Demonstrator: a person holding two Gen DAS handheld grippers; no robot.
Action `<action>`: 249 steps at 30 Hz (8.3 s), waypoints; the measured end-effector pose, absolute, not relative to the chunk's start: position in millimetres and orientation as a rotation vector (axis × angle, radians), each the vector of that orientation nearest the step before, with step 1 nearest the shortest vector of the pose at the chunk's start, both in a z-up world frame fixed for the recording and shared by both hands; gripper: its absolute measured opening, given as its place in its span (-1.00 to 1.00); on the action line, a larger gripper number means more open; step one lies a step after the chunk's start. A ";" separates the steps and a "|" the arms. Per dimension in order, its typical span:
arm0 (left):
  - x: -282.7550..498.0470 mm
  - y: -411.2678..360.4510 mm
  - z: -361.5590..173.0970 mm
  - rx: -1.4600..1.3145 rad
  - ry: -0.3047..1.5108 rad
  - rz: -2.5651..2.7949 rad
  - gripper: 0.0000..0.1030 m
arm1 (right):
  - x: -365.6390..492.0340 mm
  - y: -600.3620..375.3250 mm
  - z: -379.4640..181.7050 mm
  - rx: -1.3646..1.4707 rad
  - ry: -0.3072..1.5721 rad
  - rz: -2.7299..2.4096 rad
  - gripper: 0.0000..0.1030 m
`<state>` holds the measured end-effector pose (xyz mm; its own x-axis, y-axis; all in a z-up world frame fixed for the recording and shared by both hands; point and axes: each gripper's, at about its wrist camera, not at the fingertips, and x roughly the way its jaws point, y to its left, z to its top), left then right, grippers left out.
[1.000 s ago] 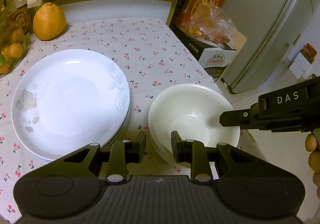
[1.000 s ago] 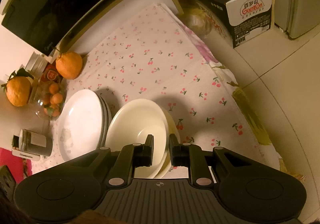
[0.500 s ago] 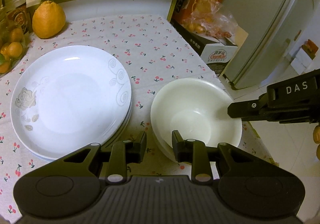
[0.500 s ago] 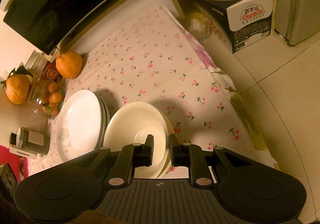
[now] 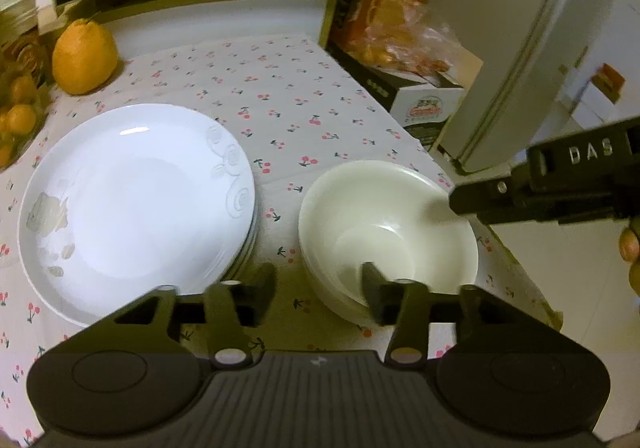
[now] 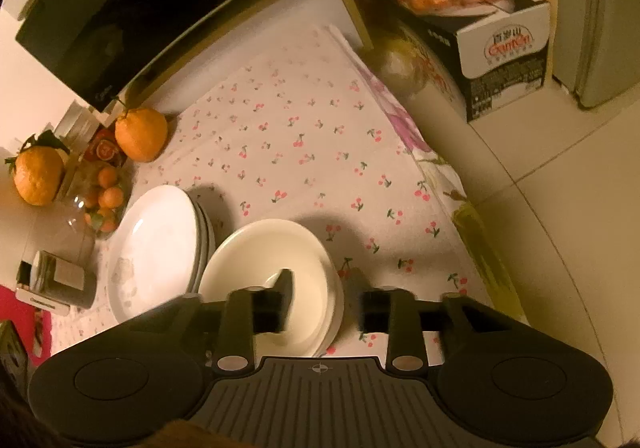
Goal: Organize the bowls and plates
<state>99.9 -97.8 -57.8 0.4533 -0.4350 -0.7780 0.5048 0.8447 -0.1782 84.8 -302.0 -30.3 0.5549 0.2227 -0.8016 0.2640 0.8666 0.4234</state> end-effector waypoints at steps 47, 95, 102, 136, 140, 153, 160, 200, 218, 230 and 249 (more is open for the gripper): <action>73.7 -104.3 -86.1 0.214 0.724 -0.879 0.72 | 78.8 -281.3 -76.4 0.421 0.847 0.072 0.43; 82.3 -55.9 -34.4 0.087 0.683 -0.817 0.60 | 94.2 -251.4 -20.1 0.450 0.725 0.139 -0.46; 87.5 -40.1 -29.6 0.085 0.683 -0.781 0.60 | 105.4 -231.8 -18.5 0.450 0.724 0.170 -0.46; 120.3 5.9 -50.1 0.168 0.714 -0.660 0.60 | 158.6 -157.4 -49.3 0.448 0.776 0.201 -0.46; 123.4 7.9 -53.2 0.170 0.728 -0.653 0.60 | 159.5 -154.3 -52.9 0.433 0.789 0.201 -0.46; 124.4 5.6 -56.7 0.187 0.745 -0.649 0.61 | 160.1 -156.0 -51.1 0.453 0.780 0.202 -0.41; 126.4 6.2 -55.6 0.169 0.752 -0.647 0.79 | 160.5 -157.8 -51.5 0.468 0.790 0.206 -0.26; 61.1 27.6 -7.6 0.021 0.922 -0.195 0.99 | 62.2 -153.6 12.8 0.228 0.911 0.033 0.73; 56.5 26.2 -6.4 0.021 0.935 -0.049 0.99 | 65.3 -142.7 -5.8 0.152 0.973 -0.014 0.77; 54.0 22.8 -5.7 0.039 0.935 -0.056 0.99 | 64.4 -140.3 -4.9 0.146 0.970 -0.006 0.77; 53.9 21.3 -3.8 0.061 0.930 -0.050 0.99 | 64.8 -141.3 -5.3 0.148 0.970 -0.008 0.77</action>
<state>53.9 21.3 -3.8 0.5971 -0.0172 -0.8020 0.0696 0.9971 0.0305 64.8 -141.3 -5.3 0.5660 0.0590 -0.8223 0.0732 0.9899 0.1214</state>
